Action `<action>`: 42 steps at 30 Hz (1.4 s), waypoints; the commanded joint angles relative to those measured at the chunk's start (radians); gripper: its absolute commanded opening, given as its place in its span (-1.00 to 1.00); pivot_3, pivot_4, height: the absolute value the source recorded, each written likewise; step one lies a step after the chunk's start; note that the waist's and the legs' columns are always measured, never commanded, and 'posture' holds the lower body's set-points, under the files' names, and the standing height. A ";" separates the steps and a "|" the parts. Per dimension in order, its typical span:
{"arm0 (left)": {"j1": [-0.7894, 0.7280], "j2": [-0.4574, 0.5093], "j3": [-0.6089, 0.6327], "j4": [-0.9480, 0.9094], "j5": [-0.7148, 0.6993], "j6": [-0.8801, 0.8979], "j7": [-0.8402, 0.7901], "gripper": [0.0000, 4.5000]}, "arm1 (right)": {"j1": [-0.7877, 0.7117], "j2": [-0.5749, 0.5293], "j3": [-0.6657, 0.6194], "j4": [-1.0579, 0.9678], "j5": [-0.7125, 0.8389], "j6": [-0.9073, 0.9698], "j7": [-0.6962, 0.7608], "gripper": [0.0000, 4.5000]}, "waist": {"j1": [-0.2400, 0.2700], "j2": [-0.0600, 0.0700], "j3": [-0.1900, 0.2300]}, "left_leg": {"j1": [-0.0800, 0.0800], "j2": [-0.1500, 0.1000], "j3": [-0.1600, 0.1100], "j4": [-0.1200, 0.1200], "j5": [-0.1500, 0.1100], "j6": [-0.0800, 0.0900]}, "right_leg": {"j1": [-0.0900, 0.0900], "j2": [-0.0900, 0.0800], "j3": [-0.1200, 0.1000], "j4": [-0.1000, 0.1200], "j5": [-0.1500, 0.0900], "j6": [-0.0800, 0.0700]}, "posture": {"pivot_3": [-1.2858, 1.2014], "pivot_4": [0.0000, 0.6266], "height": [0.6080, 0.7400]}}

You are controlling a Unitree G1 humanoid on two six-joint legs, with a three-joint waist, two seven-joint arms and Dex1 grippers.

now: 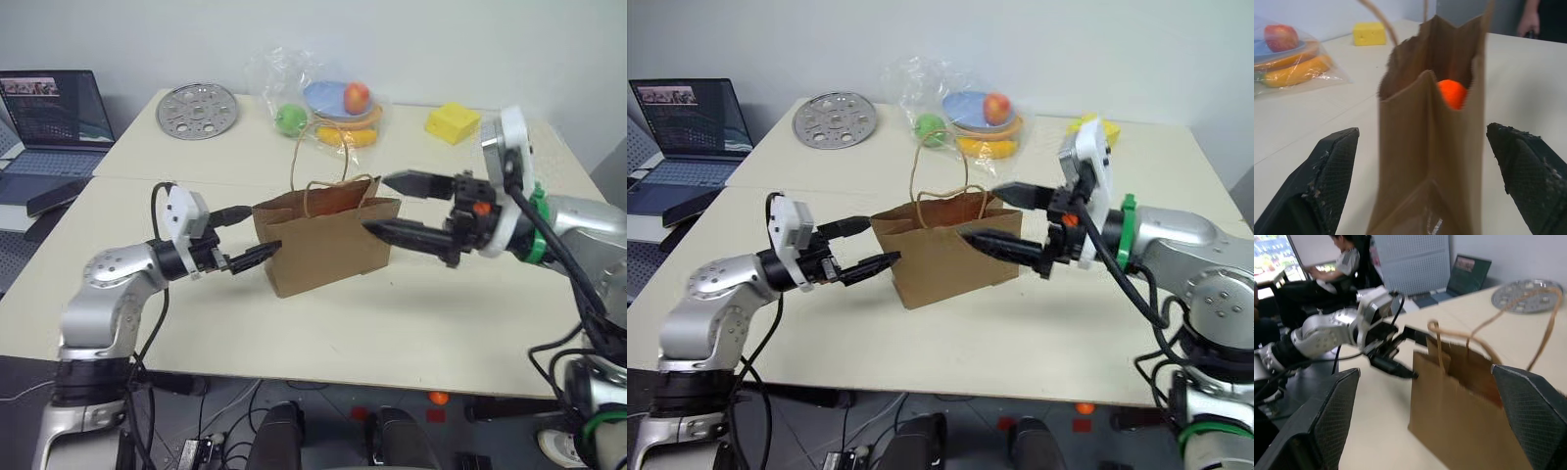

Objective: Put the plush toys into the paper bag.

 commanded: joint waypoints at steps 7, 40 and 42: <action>-0.047 -0.011 -0.044 0.031 0.004 -0.056 -0.030 0.82 | 0.096 -0.037 0.031 -0.089 -0.069 -0.111 -0.043 1.00 | 0.000 0.000 0.000 | 0.000 0.000 0.002 0.000 -0.002 0.002 | 0.000 0.003 -0.001 -0.002 0.003 0.010 | 0.03 -0.52 1.00; -0.606 -0.203 -0.245 0.707 0.069 -0.209 -0.523 -0.97 | 0.183 -0.513 -0.373 -0.068 0.254 -0.007 -0.118 1.00 | 0.006 -0.001 0.000 | -0.007 -0.002 0.006 0.004 -0.002 0.004 | -0.002 0.007 -0.003 -0.004 0.005 0.017 | 0.03 -0.52 1.00; -0.625 -0.224 -0.257 0.800 0.106 -0.276 -0.551 -0.97 | 0.184 -0.517 -0.363 -0.080 0.309 -0.025 -0.173 1.00 | 0.000 -0.001 0.000 | -0.007 -0.002 0.006 0.004 -0.003 0.004 | -0.002 0.007 -0.003 -0.004 0.005 0.017 | 0.03 -0.52 1.00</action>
